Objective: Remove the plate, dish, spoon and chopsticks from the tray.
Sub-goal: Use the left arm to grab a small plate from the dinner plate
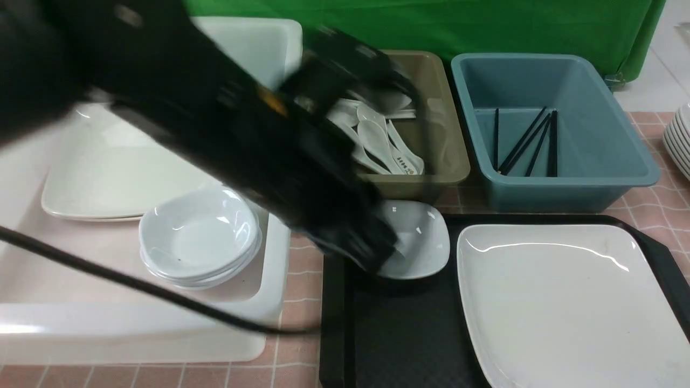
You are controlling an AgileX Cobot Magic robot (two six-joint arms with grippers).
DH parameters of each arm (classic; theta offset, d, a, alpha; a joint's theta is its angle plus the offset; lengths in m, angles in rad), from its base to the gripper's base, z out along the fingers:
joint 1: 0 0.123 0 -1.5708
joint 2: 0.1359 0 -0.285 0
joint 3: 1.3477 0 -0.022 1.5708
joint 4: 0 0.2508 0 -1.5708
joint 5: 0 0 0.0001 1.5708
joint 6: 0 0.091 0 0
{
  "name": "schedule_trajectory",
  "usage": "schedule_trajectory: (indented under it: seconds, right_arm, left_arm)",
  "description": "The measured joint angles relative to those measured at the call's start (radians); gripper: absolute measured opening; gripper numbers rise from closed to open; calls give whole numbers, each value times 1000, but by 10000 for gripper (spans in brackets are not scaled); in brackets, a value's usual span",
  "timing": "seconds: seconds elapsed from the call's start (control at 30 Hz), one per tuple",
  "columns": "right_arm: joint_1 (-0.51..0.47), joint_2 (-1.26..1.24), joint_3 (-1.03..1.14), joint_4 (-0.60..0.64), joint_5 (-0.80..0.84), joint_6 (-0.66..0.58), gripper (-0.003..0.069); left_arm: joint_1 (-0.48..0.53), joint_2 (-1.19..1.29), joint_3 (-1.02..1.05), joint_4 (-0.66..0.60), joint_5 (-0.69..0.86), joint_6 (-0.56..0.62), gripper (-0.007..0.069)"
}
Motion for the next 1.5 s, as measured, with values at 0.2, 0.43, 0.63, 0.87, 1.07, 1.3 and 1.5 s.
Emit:
schedule_trajectory:
  seconds: [0.2, 0.43, 0.63, 0.87, 1.07, 1.3, 1.5]
  right_arm:
    - [0, 0, 0, 0, 0, 0, 240]
    - [0, 0, 0, 0, 0, 0, 240]
    - [0, 0, 0, 0, 0, 0, 240]
    - [0, 0, 0, 0, 0, 0, 240]
    - [0, 0, 0, 0, 0, 0, 240]
    - [0, 0, 0, 0, 0, 0, 240]
    - [0, 0, 0, 0, 0, 0, 240]
  left_arm:
    - [-190, 178, -14, 215, -103, -69, 1]
    - [-275, 394, -73, 771, -152, -339, 127]
    - [-267, 501, -79, 931, -201, -372, 358]
    - [-219, 544, -79, 943, -252, -386, 456]
    - [-191, 546, -82, 908, -280, -387, 419]
    - [-206, 544, -89, 841, -249, -375, 84]
    - [-266, 481, -133, 797, -96, -362, 27]
